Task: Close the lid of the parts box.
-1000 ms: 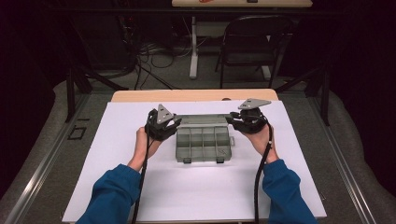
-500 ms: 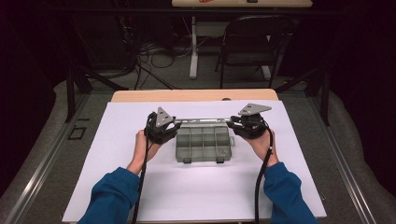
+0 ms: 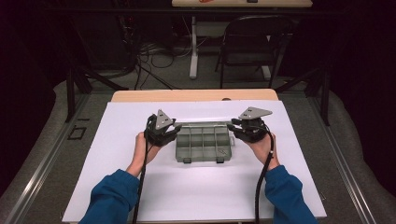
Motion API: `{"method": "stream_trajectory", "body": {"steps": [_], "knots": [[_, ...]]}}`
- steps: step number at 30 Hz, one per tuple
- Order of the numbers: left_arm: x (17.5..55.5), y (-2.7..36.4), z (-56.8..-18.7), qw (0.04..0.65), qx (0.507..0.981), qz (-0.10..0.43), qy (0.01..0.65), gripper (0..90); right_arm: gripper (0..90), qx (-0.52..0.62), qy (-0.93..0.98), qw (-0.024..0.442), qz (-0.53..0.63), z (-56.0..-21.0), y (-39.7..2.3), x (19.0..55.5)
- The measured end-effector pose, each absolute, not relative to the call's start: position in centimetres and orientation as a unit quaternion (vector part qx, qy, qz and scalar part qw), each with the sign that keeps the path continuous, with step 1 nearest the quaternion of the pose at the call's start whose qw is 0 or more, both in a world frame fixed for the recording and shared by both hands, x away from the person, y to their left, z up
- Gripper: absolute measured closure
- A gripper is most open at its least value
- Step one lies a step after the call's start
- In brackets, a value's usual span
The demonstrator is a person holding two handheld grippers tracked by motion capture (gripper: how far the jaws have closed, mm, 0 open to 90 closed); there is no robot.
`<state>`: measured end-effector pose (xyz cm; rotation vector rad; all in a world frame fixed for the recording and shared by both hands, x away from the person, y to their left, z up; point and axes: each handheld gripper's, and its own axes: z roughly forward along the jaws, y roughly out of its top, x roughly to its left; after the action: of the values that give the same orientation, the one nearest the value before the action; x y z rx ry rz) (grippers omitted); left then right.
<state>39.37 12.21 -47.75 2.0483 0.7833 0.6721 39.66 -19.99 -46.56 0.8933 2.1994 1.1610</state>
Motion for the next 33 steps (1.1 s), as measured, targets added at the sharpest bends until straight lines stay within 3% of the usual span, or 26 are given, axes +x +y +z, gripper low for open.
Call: {"method": "stream_trajectory", "body": {"steps": [14,22,33], "knots": [[39.0,12.3,-47.8,0.412,0.816,0.264,0.309,64.1,68.4,0.326,0.808,0.247,0.425,-46.7,-20.1,39.1],[38.4,12.9,-46.7,0.417,0.816,0.261,0.304,49.2,68.2,0.325,0.808,0.246,0.425,-46.7,-20.1,39.1],[37.1,13.3,-45.3,0.440,0.815,0.249,0.284,59.2,68.2,0.327,0.808,0.247,0.424,-46.7,-20.0,39.1]]}}
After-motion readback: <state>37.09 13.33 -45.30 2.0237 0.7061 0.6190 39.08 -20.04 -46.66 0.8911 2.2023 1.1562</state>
